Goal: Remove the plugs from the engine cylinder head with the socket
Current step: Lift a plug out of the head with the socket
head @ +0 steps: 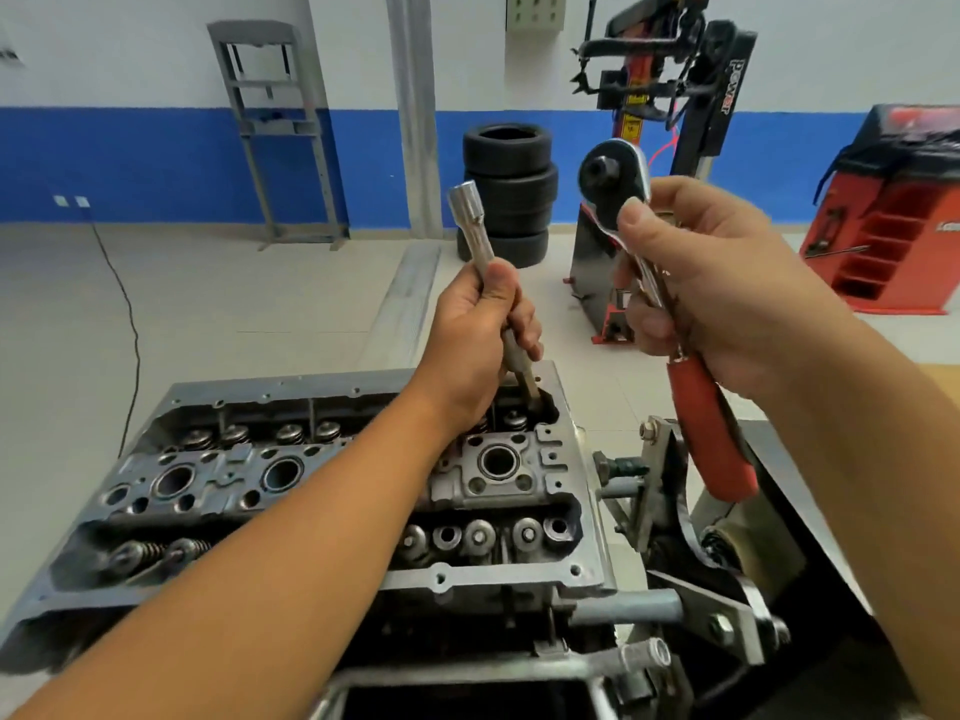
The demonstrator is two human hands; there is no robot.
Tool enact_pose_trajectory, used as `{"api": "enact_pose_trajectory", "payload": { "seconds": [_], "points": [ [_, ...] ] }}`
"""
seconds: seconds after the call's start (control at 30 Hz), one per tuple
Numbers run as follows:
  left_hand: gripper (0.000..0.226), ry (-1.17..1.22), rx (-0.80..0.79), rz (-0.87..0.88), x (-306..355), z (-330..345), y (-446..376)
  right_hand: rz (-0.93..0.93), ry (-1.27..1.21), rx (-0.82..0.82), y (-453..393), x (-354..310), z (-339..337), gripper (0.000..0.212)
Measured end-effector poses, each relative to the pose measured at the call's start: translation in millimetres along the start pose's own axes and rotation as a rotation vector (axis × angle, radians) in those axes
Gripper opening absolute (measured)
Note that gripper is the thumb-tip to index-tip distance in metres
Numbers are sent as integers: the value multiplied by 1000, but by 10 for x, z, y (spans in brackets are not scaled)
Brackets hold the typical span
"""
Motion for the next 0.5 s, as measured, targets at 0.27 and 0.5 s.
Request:
{"api": "enact_pose_trajectory", "payload": {
  "seconds": [0.27,0.5],
  "points": [
    [20,-114,-188,-49,10,-129,42,-204,279,101,-53,-365,179,29],
    [12,-290,-301,17,47,-139,98,-402,578,64,-164,-719,303,25]
  ]
}}
Point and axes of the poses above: each hand's wrist, its own y-axis away from the middle knuckle, its own z-axis out of the palm, x = y × z, the point moved 3 cm from there along -y, towards the middle knuckle, and after that the axes turned 15 degrees about x, right-handed, at the moved point
